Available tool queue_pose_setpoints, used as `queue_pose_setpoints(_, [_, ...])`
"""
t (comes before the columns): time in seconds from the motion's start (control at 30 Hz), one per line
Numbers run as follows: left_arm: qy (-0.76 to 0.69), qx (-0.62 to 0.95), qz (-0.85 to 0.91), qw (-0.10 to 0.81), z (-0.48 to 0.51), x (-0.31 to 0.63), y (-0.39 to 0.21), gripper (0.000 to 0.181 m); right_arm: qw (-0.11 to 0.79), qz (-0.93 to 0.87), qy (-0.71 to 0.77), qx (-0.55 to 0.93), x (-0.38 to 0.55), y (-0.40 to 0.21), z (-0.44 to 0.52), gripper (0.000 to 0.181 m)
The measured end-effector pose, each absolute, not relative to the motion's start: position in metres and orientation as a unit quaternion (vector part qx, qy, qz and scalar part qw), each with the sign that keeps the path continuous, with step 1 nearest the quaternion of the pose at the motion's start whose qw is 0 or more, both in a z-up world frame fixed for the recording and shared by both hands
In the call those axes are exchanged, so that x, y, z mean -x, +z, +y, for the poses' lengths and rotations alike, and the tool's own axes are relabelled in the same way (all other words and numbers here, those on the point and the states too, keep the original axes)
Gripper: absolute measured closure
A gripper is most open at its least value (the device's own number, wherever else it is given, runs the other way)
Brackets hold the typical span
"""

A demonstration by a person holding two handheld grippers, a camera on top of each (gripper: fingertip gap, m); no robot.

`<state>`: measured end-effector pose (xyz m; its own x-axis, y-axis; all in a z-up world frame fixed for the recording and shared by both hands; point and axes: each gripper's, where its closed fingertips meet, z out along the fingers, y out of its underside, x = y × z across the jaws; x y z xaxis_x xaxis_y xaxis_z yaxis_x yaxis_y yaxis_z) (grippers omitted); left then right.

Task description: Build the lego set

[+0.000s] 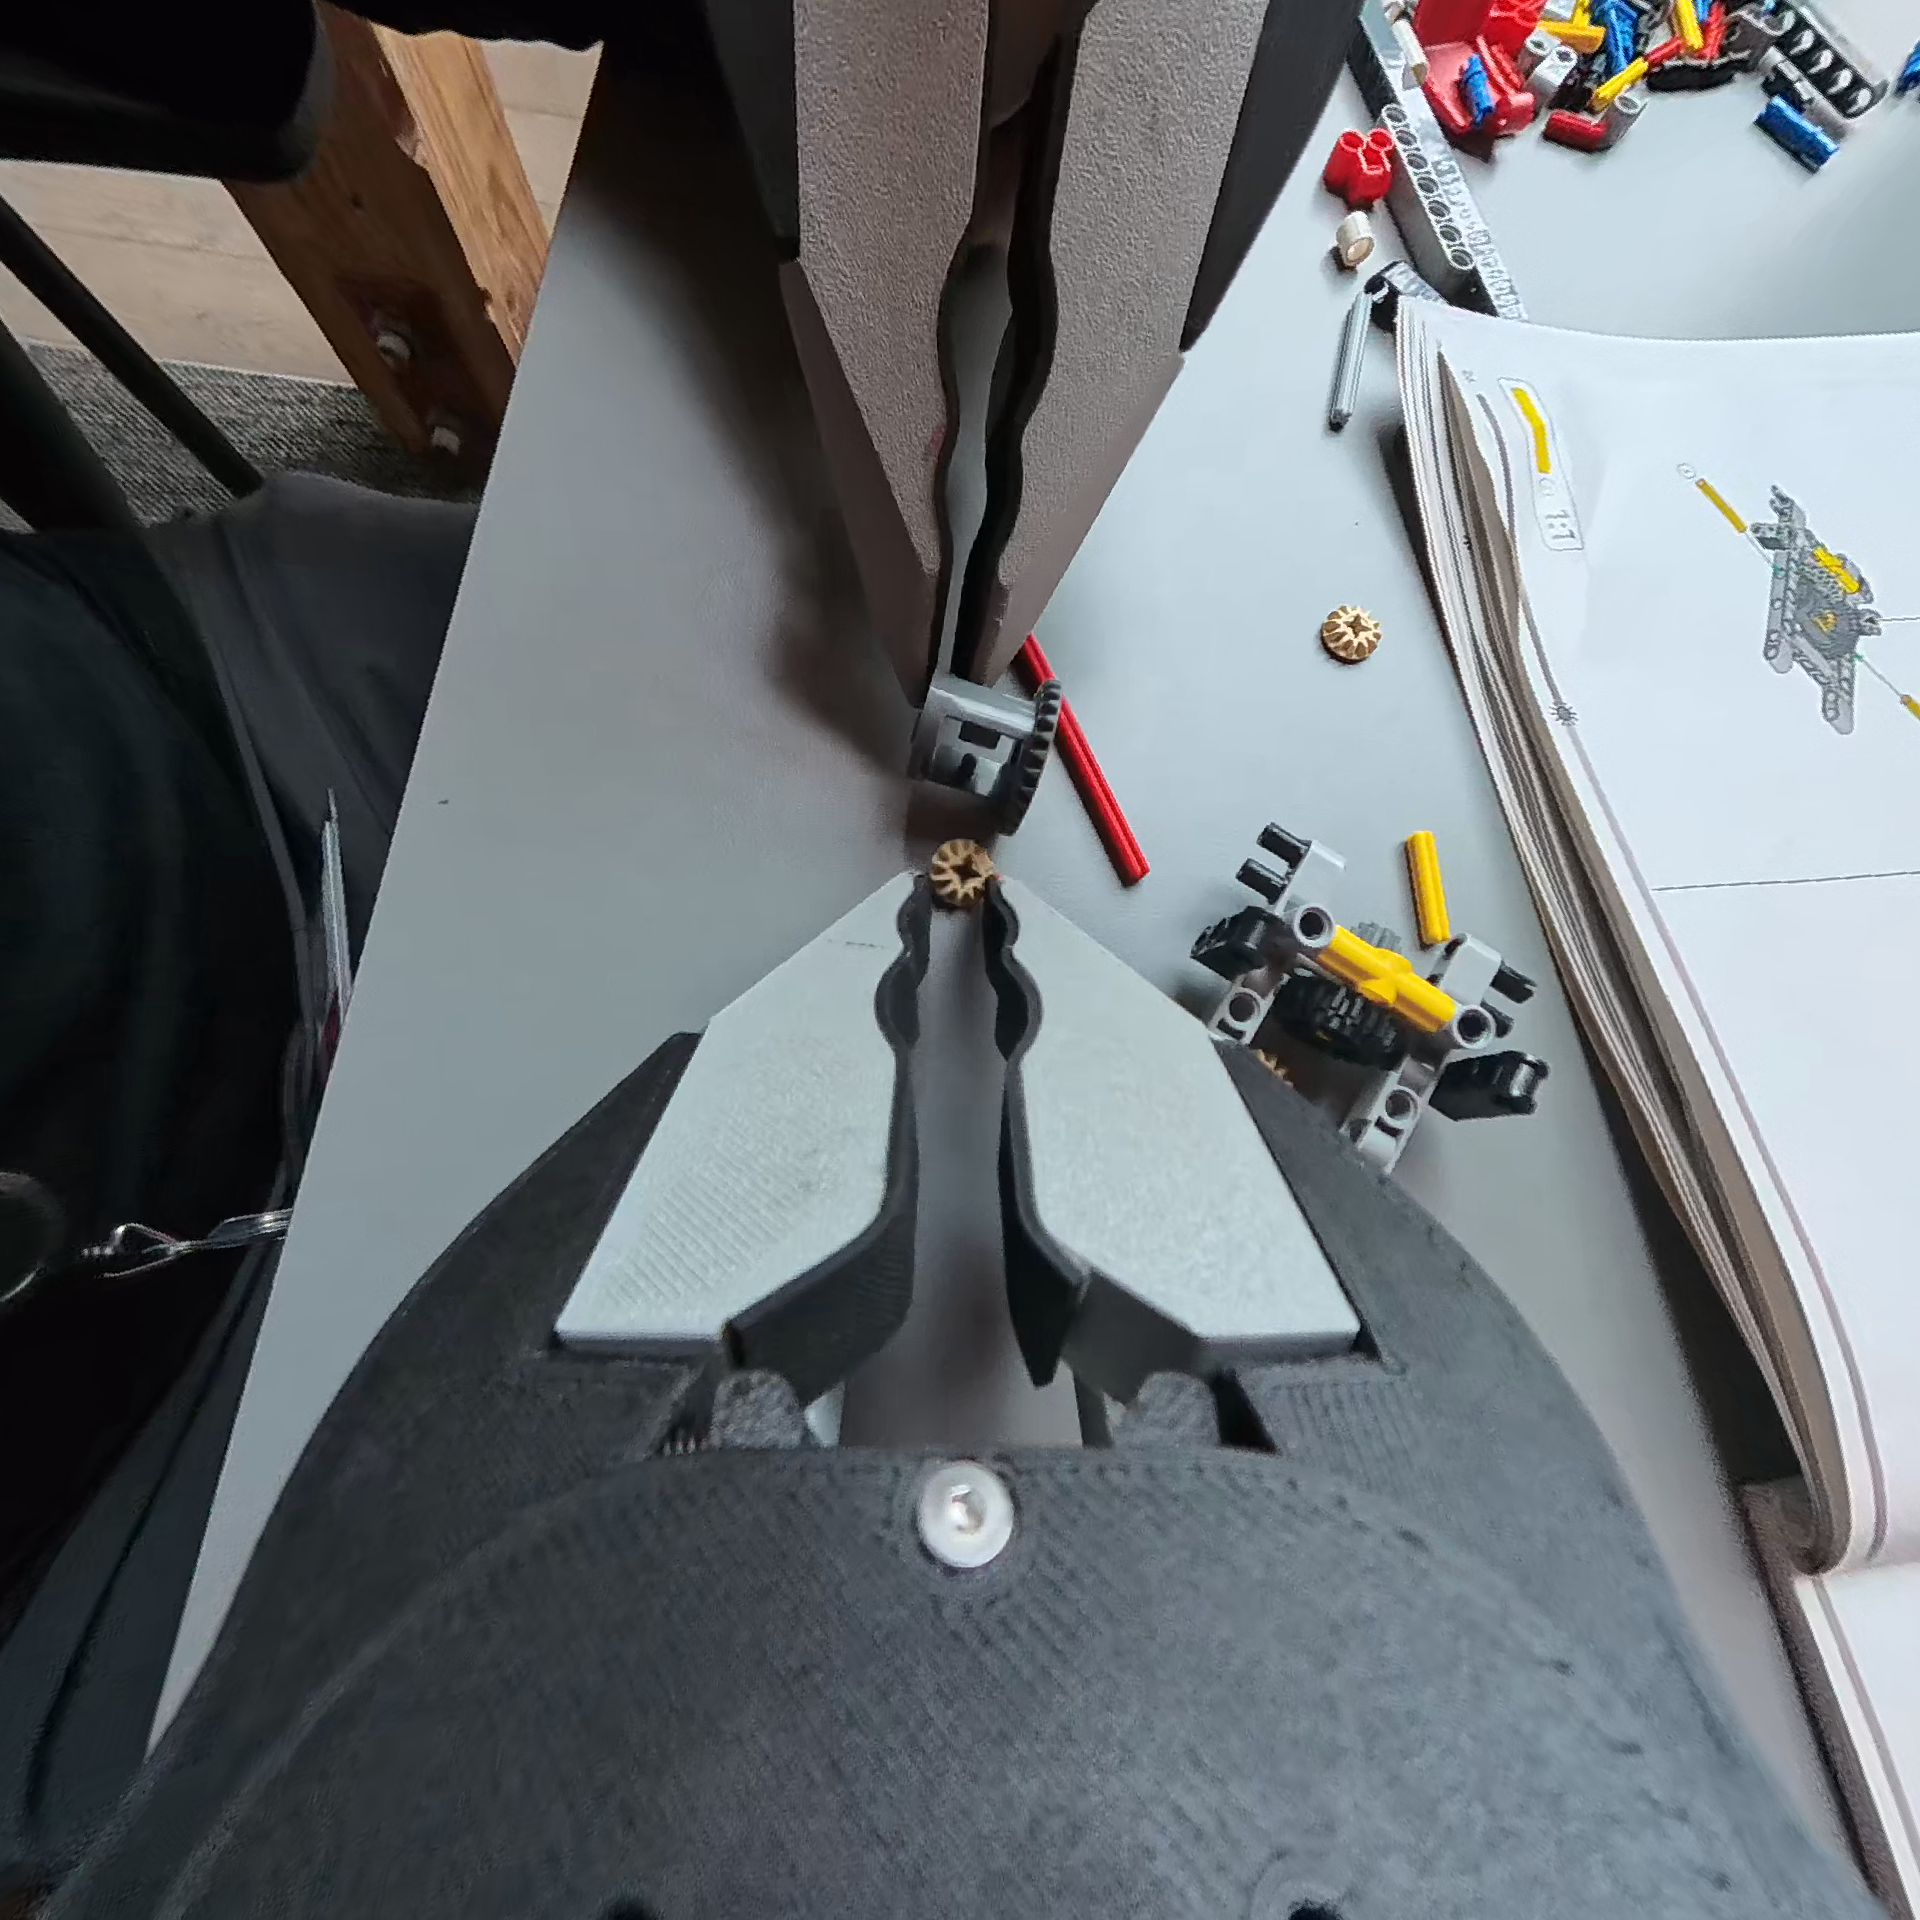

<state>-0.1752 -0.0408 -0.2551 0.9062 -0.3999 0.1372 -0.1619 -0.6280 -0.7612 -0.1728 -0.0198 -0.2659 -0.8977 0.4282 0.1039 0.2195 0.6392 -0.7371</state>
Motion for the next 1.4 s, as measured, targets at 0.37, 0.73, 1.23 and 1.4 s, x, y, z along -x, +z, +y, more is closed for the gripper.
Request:
queue_pose_setpoints(0.37, [-0.148,0.886,0.179,0.401,-0.046,0.172,-0.255,0.18,0.159,-0.899,0.382,0.144,0.169,-0.264,-0.027,0.17])
queue_pose_setpoints(0.73, [-0.159,0.883,0.188,0.399,-0.057,0.172,-0.255,0.18,0.169,-0.904,0.365,0.143,0.147,-0.261,-0.033,0.174])
queue_pose_setpoints(1.23, [-0.179,0.892,0.18,0.374,-0.067,0.175,-0.261,0.179,0.139,-0.903,0.373,0.161,0.152,-0.266,-0.059,0.173])
queue_pose_setpoints(1.4, [-0.172,0.891,0.167,0.385,-0.07,0.18,-0.258,0.176,0.145,-0.899,0.378,0.165,0.153,-0.266,-0.053,0.173])
